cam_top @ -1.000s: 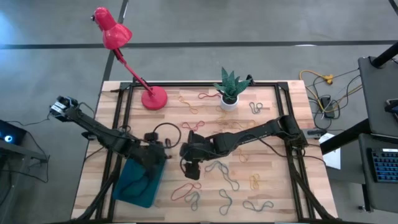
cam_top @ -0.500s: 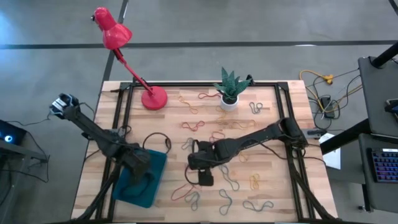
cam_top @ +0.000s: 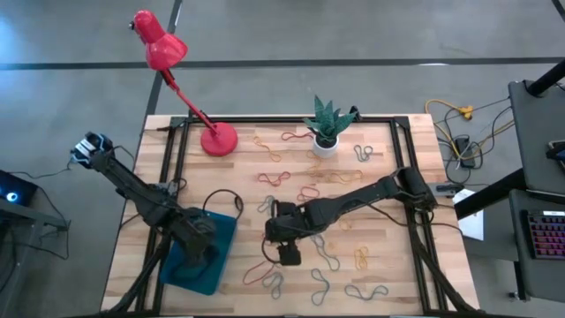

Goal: Pick and place rubber bands into bin
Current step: Put the yellow rubber band into the blue bin

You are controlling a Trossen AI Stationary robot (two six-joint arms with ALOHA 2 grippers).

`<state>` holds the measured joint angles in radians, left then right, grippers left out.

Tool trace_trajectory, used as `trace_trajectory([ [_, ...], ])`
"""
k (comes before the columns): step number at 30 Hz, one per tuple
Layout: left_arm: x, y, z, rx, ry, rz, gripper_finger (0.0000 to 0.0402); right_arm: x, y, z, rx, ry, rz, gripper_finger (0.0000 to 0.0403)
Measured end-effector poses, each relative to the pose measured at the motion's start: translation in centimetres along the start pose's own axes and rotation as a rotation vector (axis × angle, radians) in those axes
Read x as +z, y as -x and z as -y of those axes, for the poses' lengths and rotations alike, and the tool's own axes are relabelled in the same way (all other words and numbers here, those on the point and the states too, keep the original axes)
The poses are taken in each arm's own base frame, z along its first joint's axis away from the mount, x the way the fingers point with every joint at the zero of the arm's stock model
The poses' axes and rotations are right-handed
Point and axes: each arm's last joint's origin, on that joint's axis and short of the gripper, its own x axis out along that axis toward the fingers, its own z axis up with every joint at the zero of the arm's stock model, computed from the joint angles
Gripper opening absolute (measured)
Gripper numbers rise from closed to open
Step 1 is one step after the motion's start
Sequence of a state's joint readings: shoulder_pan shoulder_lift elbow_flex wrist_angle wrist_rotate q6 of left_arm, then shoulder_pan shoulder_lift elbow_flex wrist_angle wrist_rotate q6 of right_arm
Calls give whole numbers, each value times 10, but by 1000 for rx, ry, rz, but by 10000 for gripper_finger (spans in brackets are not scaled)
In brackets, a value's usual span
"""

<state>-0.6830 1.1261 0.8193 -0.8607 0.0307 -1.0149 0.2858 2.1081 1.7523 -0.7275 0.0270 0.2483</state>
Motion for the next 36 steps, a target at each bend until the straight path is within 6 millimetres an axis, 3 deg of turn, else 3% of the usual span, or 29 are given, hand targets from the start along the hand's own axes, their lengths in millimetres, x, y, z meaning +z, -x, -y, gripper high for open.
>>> trace_trajectory([
  [7,2,16,4,-33,-6,48,214,-14,2,-4,-42,76,-121,269],
  [13,5,26,2,-9,-7,164,215,-44,3,-23,-64,61,-297,254],
  [17,4,27,-1,6,-5,202,215,-72,19,-43,-37,-38,-340,244],
  [21,5,27,-1,18,-25,222,215,-109,48,-52,-63,-265,-346,236],
  [26,6,24,-1,32,-27,218,215,-165,75,-45,-94,-710,-303,235],
  [31,8,23,-1,44,-21,227,215,-204,69,-36,-79,-1037,-343,237],
  [36,8,23,-1,45,-17,232,215,-217,56,-34,-122,-1113,-456,232],
])
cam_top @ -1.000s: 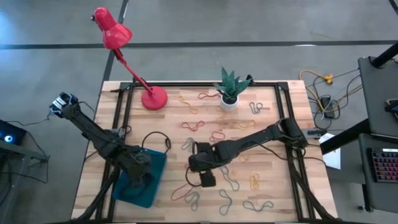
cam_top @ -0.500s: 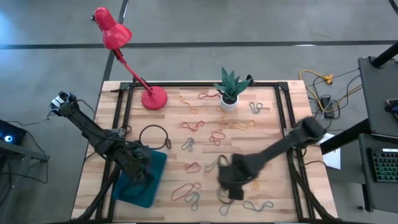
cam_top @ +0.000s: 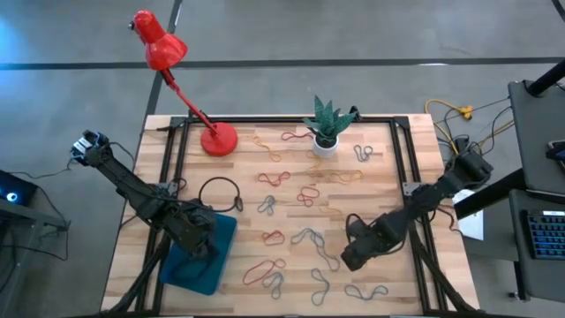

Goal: Pick and place rubber bands into bin
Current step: Put the yellow rubber band into the blue bin

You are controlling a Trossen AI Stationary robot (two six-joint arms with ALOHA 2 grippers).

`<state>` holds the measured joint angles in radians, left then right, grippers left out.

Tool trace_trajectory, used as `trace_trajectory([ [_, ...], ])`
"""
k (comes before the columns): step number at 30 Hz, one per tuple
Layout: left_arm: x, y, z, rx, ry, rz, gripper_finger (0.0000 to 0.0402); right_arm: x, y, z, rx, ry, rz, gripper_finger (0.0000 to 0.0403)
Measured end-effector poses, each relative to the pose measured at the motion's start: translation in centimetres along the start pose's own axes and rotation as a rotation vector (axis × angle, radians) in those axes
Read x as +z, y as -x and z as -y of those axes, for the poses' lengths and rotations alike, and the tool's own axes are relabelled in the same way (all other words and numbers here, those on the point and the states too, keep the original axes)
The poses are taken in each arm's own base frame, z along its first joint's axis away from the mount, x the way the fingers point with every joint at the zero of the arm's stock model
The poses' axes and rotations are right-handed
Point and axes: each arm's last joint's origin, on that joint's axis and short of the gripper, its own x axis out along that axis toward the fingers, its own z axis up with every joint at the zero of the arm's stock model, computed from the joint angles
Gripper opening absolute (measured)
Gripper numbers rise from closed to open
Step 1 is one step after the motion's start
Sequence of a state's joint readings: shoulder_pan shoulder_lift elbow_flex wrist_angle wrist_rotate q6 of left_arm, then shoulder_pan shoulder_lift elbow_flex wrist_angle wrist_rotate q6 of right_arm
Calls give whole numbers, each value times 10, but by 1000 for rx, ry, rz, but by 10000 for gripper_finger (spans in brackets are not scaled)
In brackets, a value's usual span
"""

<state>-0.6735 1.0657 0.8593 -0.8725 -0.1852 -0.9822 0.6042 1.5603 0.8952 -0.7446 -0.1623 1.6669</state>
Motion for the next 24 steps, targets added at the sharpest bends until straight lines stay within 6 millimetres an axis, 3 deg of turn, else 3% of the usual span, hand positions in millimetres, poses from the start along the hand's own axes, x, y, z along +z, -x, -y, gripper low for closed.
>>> trace_trajectory([
  [6,0,0,0,0,5,0,215,0,-13,-4,-113,-112,21,220],
  [16,0,0,0,2,5,4,215,-1,-39,-23,-180,-123,8,190],
  [24,0,0,0,1,6,4,215,-2,-44,-22,-192,-90,-4,116],
])
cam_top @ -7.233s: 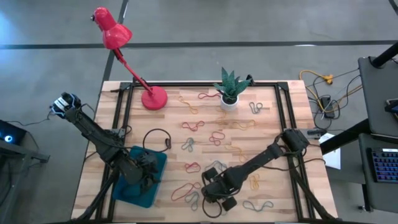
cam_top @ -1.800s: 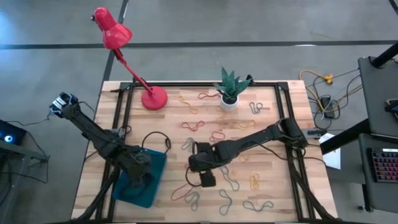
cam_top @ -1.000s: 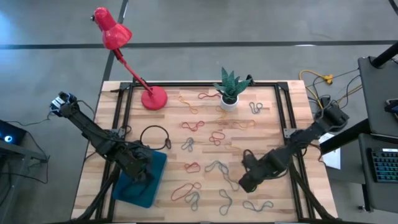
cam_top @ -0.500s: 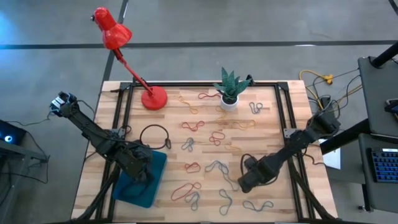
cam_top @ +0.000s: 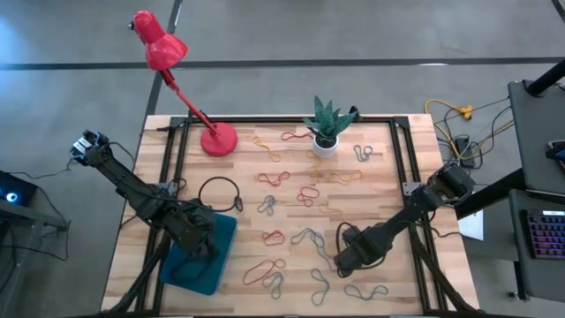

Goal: Pick and place rubber bands into bin
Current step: Put the yellow rubber band into the blue bin

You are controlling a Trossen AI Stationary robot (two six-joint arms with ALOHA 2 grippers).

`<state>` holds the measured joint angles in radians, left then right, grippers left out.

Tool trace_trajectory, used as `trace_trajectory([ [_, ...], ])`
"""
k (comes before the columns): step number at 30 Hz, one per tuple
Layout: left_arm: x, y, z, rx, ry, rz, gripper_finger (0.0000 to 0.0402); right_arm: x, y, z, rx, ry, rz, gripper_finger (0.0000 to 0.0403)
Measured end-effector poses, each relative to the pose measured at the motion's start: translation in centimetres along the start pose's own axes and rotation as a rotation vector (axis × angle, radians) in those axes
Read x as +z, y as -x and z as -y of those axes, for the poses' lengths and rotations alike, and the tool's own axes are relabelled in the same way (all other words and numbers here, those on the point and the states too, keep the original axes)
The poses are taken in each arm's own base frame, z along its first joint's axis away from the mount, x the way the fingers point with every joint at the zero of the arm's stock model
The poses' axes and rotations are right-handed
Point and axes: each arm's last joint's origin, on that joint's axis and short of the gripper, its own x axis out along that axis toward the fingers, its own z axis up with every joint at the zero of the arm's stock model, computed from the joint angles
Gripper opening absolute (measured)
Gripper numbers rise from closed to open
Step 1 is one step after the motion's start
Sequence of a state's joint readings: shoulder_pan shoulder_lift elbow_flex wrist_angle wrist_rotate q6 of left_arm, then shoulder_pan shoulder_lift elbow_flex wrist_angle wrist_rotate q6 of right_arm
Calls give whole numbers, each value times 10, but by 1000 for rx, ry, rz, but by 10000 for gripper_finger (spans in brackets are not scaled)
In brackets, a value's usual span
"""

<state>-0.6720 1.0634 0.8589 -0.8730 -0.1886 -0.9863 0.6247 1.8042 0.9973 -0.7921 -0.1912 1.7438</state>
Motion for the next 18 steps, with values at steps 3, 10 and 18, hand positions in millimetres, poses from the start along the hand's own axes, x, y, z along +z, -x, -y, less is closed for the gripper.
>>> trace_trajectory([
  [3,0,0,0,0,0,0,215,0,-1,1,-7,17,-5,68],
  [10,0,0,0,0,-6,0,215,4,-1,1,7,81,-9,10],
  [18,2,3,1,-21,-84,31,215,26,55,-39,395,188,205,8],
])
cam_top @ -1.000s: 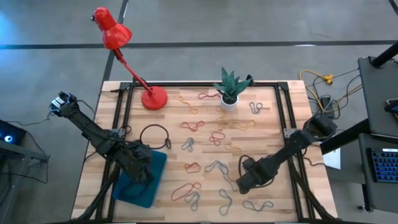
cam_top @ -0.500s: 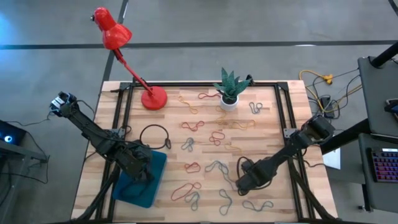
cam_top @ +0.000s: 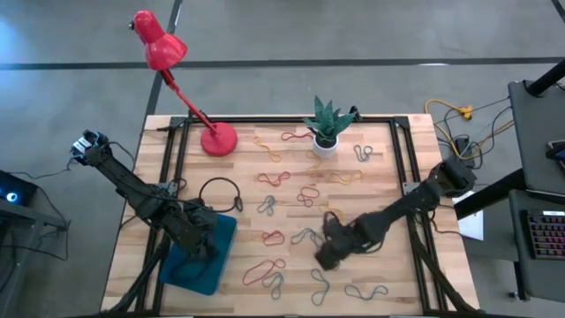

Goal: Pick and place rubber bands into bin
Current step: Put the yellow rubber band into the blue bin

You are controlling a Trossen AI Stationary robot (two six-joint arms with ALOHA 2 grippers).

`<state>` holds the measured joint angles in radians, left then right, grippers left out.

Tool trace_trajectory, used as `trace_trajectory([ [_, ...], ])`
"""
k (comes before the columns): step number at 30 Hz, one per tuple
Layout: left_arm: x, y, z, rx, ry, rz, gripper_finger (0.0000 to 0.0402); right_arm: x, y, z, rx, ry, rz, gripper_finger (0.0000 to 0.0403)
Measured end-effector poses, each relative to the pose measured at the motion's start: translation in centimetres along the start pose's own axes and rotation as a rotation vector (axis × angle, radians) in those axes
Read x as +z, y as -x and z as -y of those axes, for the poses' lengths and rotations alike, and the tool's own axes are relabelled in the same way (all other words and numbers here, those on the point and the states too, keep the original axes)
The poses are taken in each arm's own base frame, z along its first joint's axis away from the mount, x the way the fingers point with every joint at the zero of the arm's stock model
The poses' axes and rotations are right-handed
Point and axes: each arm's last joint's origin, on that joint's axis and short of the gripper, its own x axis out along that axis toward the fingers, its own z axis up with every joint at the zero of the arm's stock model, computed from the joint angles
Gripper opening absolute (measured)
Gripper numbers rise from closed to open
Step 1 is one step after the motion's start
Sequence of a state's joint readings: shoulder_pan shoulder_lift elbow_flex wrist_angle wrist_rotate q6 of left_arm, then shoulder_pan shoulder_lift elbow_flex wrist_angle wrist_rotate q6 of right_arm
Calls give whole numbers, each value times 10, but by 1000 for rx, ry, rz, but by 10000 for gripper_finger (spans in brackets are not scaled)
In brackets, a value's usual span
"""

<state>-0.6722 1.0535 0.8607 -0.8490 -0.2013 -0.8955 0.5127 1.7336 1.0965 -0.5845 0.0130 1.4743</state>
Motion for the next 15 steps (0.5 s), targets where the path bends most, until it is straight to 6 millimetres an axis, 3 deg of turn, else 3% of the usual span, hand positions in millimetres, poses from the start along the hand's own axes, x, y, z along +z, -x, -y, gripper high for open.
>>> trace_trajectory([
  [6,16,9,9,-30,-76,256,215,49,27,-49,353,120,159,8],
  [15,35,7,3,-40,14,367,215,112,61,-74,454,220,328,8],
])
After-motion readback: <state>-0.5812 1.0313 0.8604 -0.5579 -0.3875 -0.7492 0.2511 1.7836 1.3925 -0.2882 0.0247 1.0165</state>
